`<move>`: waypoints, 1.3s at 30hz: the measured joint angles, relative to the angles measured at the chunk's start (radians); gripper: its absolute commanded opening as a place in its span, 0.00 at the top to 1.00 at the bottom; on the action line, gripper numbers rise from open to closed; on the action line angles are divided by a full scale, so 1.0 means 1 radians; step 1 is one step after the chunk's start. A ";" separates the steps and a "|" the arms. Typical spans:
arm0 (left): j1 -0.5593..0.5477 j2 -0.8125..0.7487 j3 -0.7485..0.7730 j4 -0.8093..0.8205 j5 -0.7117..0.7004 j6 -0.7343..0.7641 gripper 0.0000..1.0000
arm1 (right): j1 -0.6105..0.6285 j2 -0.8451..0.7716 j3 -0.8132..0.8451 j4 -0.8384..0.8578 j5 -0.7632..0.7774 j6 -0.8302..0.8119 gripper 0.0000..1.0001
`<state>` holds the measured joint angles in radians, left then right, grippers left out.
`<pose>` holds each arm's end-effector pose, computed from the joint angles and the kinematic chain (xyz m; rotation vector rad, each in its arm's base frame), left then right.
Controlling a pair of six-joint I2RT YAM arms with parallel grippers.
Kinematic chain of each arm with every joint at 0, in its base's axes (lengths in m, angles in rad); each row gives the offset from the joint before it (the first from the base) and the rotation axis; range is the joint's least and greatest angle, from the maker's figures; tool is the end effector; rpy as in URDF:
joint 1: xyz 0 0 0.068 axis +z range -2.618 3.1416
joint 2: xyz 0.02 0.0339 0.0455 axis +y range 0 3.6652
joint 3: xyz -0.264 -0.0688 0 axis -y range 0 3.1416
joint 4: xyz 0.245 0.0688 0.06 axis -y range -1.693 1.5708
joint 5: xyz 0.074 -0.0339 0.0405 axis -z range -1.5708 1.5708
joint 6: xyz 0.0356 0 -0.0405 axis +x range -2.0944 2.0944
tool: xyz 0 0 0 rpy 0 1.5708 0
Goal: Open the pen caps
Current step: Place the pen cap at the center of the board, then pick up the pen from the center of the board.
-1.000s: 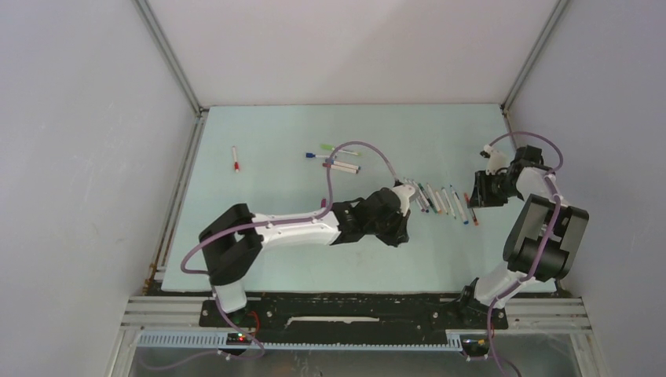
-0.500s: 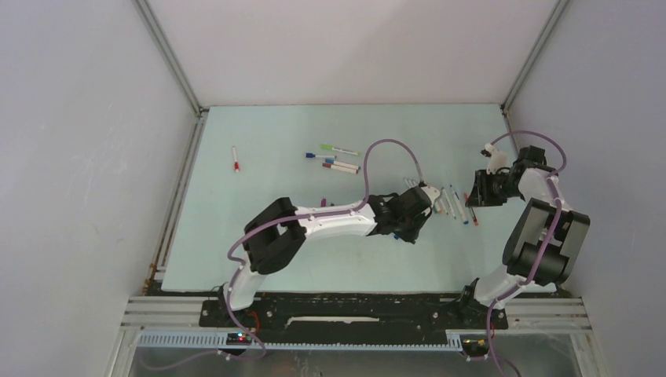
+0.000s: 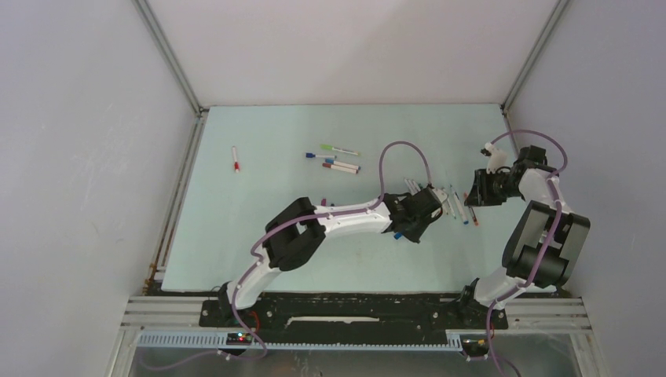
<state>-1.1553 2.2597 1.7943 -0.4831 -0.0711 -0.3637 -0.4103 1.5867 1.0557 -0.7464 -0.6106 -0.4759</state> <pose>0.2031 -0.4542 0.1720 0.9738 2.4075 -0.5080 0.2793 -0.0992 0.2064 -0.2034 2.5590 0.5677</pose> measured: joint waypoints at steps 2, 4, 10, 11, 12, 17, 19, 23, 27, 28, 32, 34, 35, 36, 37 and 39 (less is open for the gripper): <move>0.000 0.010 0.008 -0.012 -0.004 0.000 0.74 | 0.000 -0.002 0.000 0.000 -0.003 -0.003 0.64; 0.000 0.018 0.016 -0.025 -0.005 0.000 0.74 | 0.000 -0.005 0.000 0.000 -0.006 -0.004 0.64; 0.000 0.022 0.021 -0.036 -0.006 0.000 0.68 | 0.000 -0.015 0.000 -0.003 -0.016 -0.005 0.64; 0.000 0.022 0.021 -0.036 -0.006 0.000 0.68 | 0.000 -0.016 0.000 -0.004 -0.016 -0.005 0.64; 0.000 0.022 0.021 -0.035 -0.007 0.000 0.68 | 0.000 -0.017 0.000 -0.005 -0.019 -0.006 0.64; 0.000 -0.032 -0.035 0.010 -0.010 0.006 0.67 | 0.000 -0.034 0.000 -0.016 -0.031 -0.008 0.64; 0.000 -0.085 -0.089 0.035 -0.014 0.010 0.65 | 0.000 -0.045 0.000 -0.019 -0.040 -0.011 0.63; 0.000 -0.277 -0.249 0.127 -0.033 0.041 0.60 | 0.000 -0.083 0.000 -0.024 -0.059 -0.016 0.63; 0.000 -0.485 -0.382 0.226 -0.080 0.086 0.54 | 0.000 -0.139 0.000 -0.027 -0.084 -0.026 0.63; 0.000 -0.533 -0.410 0.249 -0.101 0.099 0.50 | 0.000 -0.151 0.000 -0.027 -0.089 -0.029 0.63; 0.002 -0.680 -0.520 0.317 -0.221 0.148 0.32 | 0.000 -0.201 0.000 -0.029 -0.118 -0.032 0.63; 0.013 -0.733 -0.574 0.333 -0.287 0.168 0.28 | 0.000 -0.225 0.000 -0.030 -0.134 -0.034 0.63; 0.024 -0.756 -0.600 0.336 -0.319 0.175 0.27 | 0.000 -0.234 0.000 -0.030 -0.140 -0.034 0.63; 0.040 -0.772 -0.619 0.337 -0.338 0.182 0.25 | 0.000 -0.246 0.000 -0.030 -0.148 -0.034 0.63; 0.066 -0.790 -0.642 0.337 -0.353 0.183 0.23 | 0.000 -0.257 0.000 -0.030 -0.156 -0.034 0.63; 0.137 -0.822 -0.685 0.334 -0.373 0.183 0.20 | 0.000 -0.278 -0.001 -0.030 -0.171 -0.034 0.63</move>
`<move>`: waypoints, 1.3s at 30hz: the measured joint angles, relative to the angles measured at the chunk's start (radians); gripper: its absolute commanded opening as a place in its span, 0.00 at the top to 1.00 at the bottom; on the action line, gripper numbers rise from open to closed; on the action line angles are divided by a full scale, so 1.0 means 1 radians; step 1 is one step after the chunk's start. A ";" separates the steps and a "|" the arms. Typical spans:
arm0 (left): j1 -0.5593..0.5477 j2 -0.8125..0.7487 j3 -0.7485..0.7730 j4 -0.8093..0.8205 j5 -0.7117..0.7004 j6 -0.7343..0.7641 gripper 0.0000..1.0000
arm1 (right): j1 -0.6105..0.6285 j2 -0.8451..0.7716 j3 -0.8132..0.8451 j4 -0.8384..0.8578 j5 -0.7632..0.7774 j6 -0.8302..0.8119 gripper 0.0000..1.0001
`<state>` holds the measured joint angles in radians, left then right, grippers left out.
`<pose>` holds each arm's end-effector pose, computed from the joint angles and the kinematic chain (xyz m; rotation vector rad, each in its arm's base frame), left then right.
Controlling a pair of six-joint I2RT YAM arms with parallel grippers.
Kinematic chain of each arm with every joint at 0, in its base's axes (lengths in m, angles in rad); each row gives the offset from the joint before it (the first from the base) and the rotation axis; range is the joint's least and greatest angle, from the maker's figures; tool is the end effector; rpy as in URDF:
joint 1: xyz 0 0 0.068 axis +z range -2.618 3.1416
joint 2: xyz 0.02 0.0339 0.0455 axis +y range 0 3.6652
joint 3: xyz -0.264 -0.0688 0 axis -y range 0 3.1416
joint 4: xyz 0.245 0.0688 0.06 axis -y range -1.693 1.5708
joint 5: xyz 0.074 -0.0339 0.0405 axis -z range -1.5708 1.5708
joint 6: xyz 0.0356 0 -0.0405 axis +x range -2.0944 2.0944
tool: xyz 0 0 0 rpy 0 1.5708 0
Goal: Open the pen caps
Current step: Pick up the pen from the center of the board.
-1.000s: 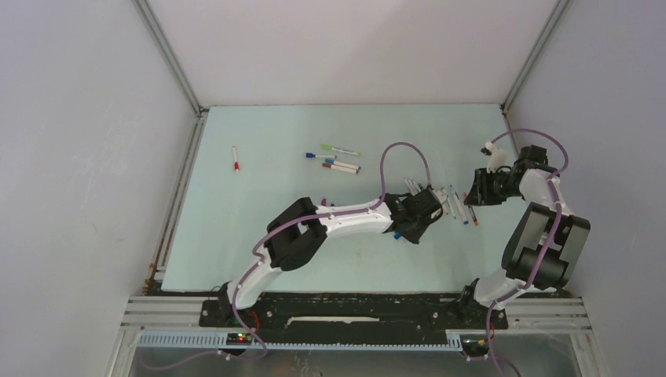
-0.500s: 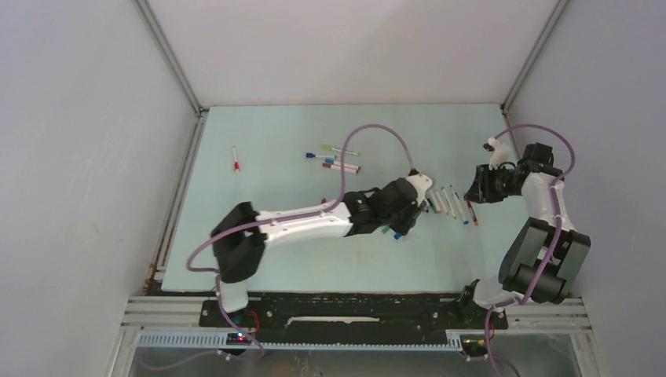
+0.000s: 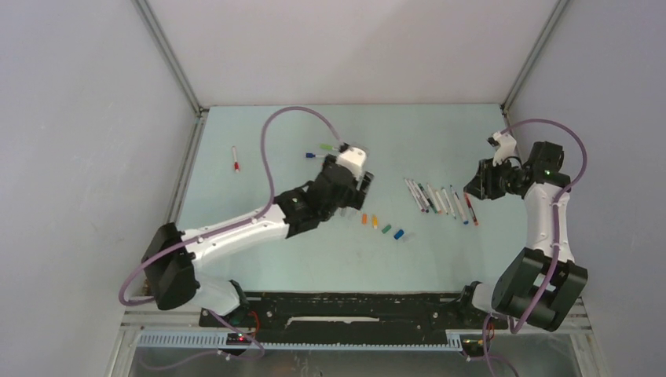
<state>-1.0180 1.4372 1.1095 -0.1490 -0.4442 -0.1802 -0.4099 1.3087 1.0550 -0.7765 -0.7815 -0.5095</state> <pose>0.1865 -0.2732 0.3044 0.5602 1.9321 -0.3128 0.2438 -0.0786 0.2800 -0.3719 2.2552 0.5592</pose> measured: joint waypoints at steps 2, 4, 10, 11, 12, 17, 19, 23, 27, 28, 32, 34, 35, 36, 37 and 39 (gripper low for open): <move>0.078 -0.033 -0.037 -0.002 -0.008 -0.003 0.17 | 0.000 -0.016 -0.001 0.000 -0.010 0.000 0.63; 0.171 -0.077 -0.077 -0.006 -0.006 -0.011 0.16 | 0.003 -0.031 -0.004 0.000 -0.015 0.000 0.63; 0.443 -0.154 -0.113 -0.011 0.031 -0.068 0.11 | 0.020 -0.057 -0.013 -0.003 -0.027 -0.003 0.63; 0.479 -0.154 -0.113 -0.012 0.035 -0.079 0.11 | 0.022 -0.058 -0.013 -0.004 -0.027 -0.004 0.63; 0.530 -0.152 -0.113 -0.018 0.048 -0.093 0.11 | 0.024 -0.060 -0.013 -0.005 -0.027 -0.006 0.63; 0.752 -0.059 -0.093 -0.063 0.107 -0.162 0.15 | 0.034 -0.062 -0.013 -0.010 -0.027 -0.019 0.63; 0.828 0.005 -0.072 -0.084 0.146 -0.190 0.17 | 0.036 -0.062 -0.013 -0.013 -0.027 -0.022 0.63; 0.963 0.135 -0.026 -0.120 0.237 -0.240 0.17 | 0.040 -0.062 -0.013 -0.015 -0.027 -0.024 0.63; 1.056 0.245 0.045 -0.176 0.279 -0.261 0.18 | 0.047 -0.062 -0.013 -0.015 -0.027 -0.026 0.63; 1.066 0.264 0.064 -0.189 0.284 -0.263 0.19 | 0.051 -0.062 -0.013 -0.015 -0.027 -0.026 0.63; 1.099 0.386 0.230 -0.290 0.285 -0.264 0.23 | 0.065 -0.062 -0.013 -0.015 -0.026 -0.026 0.63; 1.109 0.440 0.307 -0.320 0.282 -0.261 0.27 | 0.071 -0.062 -0.013 -0.015 -0.024 -0.026 0.63; 1.113 0.468 0.346 -0.338 0.283 -0.256 0.28 | 0.072 -0.062 -0.013 -0.015 -0.024 -0.026 0.63; 1.117 0.486 0.365 -0.346 0.283 -0.254 0.30 | 0.073 -0.062 -0.013 -0.015 -0.023 -0.027 0.63; 1.120 0.503 0.384 -0.357 0.284 -0.248 0.32 | 0.073 -0.062 -0.013 -0.015 -0.023 -0.026 0.63; 1.126 0.540 0.420 -0.387 0.291 -0.237 0.35 | 0.073 -0.062 -0.013 -0.015 -0.023 -0.026 0.63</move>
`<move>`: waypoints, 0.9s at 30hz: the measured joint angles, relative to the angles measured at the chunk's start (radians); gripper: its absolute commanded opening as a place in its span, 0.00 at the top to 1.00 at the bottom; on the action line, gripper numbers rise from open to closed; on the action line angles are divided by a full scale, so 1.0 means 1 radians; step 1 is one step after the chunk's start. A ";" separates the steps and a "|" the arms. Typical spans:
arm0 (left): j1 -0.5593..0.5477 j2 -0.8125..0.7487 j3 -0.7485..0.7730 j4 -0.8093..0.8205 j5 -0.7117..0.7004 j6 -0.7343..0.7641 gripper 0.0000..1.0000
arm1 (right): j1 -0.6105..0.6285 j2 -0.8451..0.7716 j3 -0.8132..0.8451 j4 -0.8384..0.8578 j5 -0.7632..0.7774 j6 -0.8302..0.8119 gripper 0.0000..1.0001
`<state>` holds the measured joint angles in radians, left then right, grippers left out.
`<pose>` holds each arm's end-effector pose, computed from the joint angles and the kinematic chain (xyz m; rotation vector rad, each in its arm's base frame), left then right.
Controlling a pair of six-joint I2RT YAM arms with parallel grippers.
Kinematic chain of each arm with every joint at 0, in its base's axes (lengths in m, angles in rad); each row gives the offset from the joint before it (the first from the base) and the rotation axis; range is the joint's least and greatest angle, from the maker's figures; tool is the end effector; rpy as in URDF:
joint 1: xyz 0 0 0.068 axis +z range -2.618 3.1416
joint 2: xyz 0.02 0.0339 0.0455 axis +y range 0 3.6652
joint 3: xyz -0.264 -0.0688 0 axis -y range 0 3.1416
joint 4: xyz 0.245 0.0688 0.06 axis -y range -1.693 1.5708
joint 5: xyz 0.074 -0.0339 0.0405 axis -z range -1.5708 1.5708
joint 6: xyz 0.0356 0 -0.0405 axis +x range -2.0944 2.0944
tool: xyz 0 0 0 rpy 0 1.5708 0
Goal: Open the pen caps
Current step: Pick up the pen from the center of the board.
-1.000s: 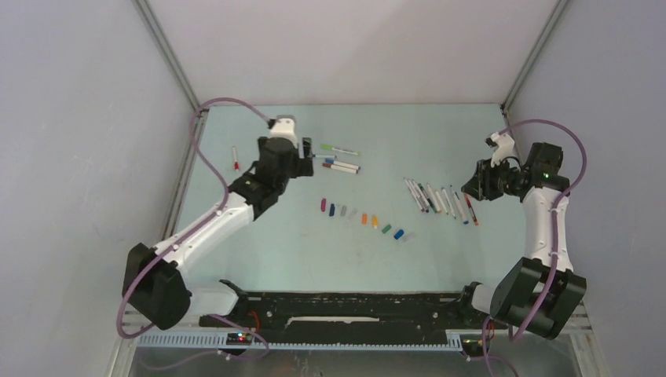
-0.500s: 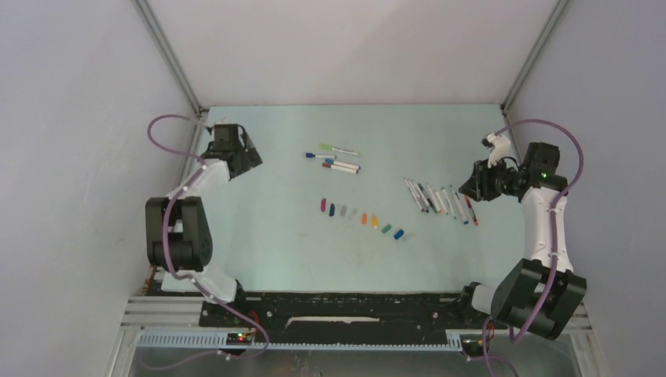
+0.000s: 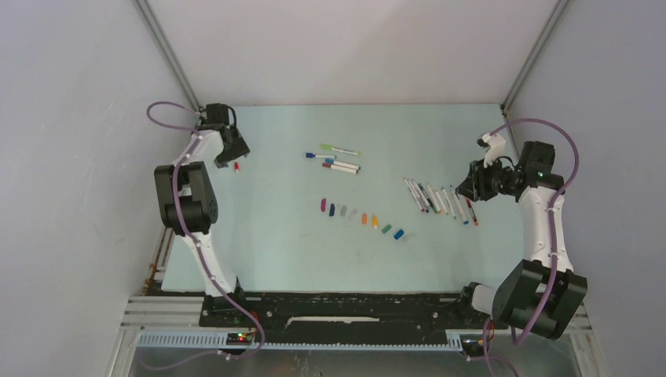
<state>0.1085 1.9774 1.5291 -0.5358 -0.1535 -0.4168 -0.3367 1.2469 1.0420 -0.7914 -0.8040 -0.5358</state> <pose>0.4285 0.0522 0.2129 -0.7160 2.4361 0.0752 0.2366 -0.0557 0.2898 -0.5021 2.1990 0.5830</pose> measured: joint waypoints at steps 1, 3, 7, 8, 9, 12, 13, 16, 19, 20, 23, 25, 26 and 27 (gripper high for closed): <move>0.003 0.021 0.019 -0.014 0.001 0.008 0.38 | 0.000 0.000 0.000 0.000 0.001 0.000 0.63; 0.008 0.056 0.050 -0.035 0.005 0.019 0.41 | 0.000 0.000 0.000 0.000 0.005 0.000 0.63; 0.013 0.117 0.110 -0.080 0.008 0.053 0.45 | 0.001 0.000 0.000 0.000 0.010 0.000 0.63; 0.014 0.132 0.129 -0.091 0.008 0.061 0.45 | 0.001 0.000 0.000 0.000 0.012 0.000 0.63; 0.015 0.146 0.146 -0.100 0.009 0.070 0.47 | 0.001 0.000 0.000 0.000 0.014 0.000 0.63; 0.020 0.175 0.189 -0.120 0.010 0.090 0.51 | 0.001 0.000 0.000 0.000 0.015 0.000 0.63; 0.022 0.183 0.200 -0.125 0.011 0.097 0.51 | 0.001 0.000 0.000 0.000 0.015 0.000 0.63; 0.031 0.201 0.219 -0.136 0.025 0.112 0.57 | 0.001 0.000 0.000 0.000 0.016 0.000 0.63; 0.039 0.217 0.224 -0.148 0.038 0.123 0.62 | 0.001 0.001 0.000 0.000 0.017 0.000 0.63; 0.040 0.223 0.225 -0.153 0.042 0.128 0.63 | 0.001 0.001 0.000 0.000 0.018 0.000 0.63; 0.045 0.241 0.229 -0.167 0.058 0.135 0.67 | 0.001 0.002 0.000 0.000 0.019 0.000 0.63; 0.045 0.253 0.236 -0.177 0.065 0.140 0.68 | 0.001 0.002 0.000 0.000 0.019 0.000 0.63; 0.045 0.254 0.242 -0.181 0.072 0.141 0.70 | 0.001 0.002 0.000 0.000 0.019 0.000 0.63; 0.045 0.258 0.248 -0.184 0.078 0.143 0.72 | 0.001 0.002 0.000 0.000 0.019 0.000 0.63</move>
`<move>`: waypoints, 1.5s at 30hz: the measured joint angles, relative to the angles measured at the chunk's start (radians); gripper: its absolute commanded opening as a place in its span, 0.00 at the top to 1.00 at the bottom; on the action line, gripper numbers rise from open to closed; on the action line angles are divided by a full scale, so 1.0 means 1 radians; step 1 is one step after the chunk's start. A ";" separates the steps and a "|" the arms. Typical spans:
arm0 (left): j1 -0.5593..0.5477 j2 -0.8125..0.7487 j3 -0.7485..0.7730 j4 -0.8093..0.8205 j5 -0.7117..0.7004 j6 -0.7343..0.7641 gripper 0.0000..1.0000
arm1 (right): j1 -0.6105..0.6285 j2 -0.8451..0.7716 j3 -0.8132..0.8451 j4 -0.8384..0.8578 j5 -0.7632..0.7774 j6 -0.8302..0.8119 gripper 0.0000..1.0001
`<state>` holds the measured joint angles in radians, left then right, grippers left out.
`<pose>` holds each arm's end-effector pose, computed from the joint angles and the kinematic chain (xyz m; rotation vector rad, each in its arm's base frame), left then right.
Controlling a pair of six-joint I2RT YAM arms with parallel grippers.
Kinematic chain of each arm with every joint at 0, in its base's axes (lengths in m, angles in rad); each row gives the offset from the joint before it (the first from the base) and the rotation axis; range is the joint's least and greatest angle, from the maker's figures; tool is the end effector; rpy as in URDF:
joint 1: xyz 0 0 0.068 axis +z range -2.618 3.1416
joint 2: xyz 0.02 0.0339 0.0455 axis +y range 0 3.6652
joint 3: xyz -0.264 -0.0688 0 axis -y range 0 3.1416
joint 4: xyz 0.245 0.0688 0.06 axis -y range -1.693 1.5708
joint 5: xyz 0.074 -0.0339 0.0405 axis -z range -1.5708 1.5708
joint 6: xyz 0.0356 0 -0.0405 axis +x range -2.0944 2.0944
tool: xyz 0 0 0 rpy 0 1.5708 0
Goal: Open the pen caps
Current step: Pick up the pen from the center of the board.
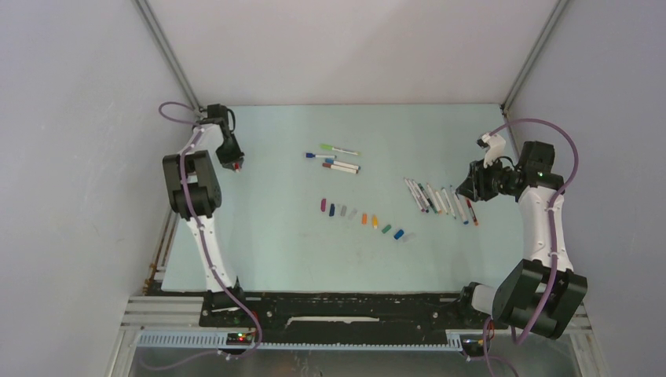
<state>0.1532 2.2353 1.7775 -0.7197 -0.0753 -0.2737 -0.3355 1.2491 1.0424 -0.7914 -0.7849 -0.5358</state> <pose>0.4651 0.0745 0.1657 -0.6013 2.6772 0.0702 0.2371 -0.0560 0.2890 -0.4981 2.2125 0.5651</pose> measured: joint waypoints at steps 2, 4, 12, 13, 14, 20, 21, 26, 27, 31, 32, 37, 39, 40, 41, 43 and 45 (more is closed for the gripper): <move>0.000 0.010 0.013 -0.007 0.002 0.005 0.77 | 0.000 0.000 0.000 0.000 0.000 0.000 0.63; 0.000 0.018 0.028 -0.018 0.005 0.010 0.84 | 0.000 0.000 0.000 0.000 0.000 0.000 0.63; 0.001 0.022 0.038 -0.030 0.010 0.020 1.00 | 0.000 0.000 0.000 0.000 -0.001 0.000 0.63; 0.001 0.018 0.034 -0.026 0.014 0.020 1.00 | 0.000 0.000 0.000 0.000 -0.002 0.000 0.63; 0.001 0.008 0.019 -0.016 0.024 0.019 1.00 | 0.000 0.000 0.000 -0.001 -0.006 -0.002 0.63; -0.005 -0.184 -0.204 0.068 0.116 -0.008 1.00 | 0.018 -0.028 -0.010 -0.006 -0.055 -0.021 0.62; -0.007 -0.227 -0.240 0.085 0.136 -0.018 1.00 | 0.029 -0.044 -0.019 -0.006 -0.065 -0.023 0.62; -0.040 -0.450 -0.422 0.242 0.245 -0.087 1.00 | 0.103 -0.125 -0.053 0.005 -0.134 -0.031 0.60; -0.051 -0.497 -0.465 0.275 0.271 -0.101 1.00 | 0.117 -0.142 -0.060 0.011 -0.156 -0.031 0.59; -0.107 -0.678 -0.652 0.434 0.374 -0.165 1.00 | 0.155 -0.209 -0.100 0.043 -0.249 -0.032 0.49; -0.124 -0.719 -0.697 0.470 0.396 -0.175 1.00 | 0.165 -0.224 -0.109 0.052 -0.272 -0.032 0.47; -0.242 -0.920 -0.896 0.641 0.486 -0.233 1.00 | 0.209 -0.249 -0.118 0.092 -0.397 -0.022 0.46; -0.311 -1.014 -0.962 0.706 0.508 -0.251 1.00 | 0.227 -0.248 -0.118 0.106 -0.443 -0.008 0.46; -0.342 -1.054 -0.984 0.732 0.515 -0.258 1.00 | 0.236 -0.247 -0.119 0.112 -0.466 0.000 0.45; -0.393 -1.107 -1.014 0.778 0.518 -0.267 1.00 | 0.246 -0.246 -0.119 0.116 -0.494 0.006 0.45; -0.470 -1.173 -1.045 0.835 0.523 -0.277 1.00 | 0.255 -0.242 -0.119 0.117 -0.533 0.010 0.40; -0.566 -1.220 -1.070 0.908 0.520 -0.289 1.00 | 0.257 -0.242 -0.131 0.123 -0.573 0.015 0.33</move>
<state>-0.4133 1.0149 0.7074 0.1879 0.4442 -0.5629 -0.0784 1.0073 0.9115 -0.6685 -1.3579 -0.5205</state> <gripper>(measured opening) 0.038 0.581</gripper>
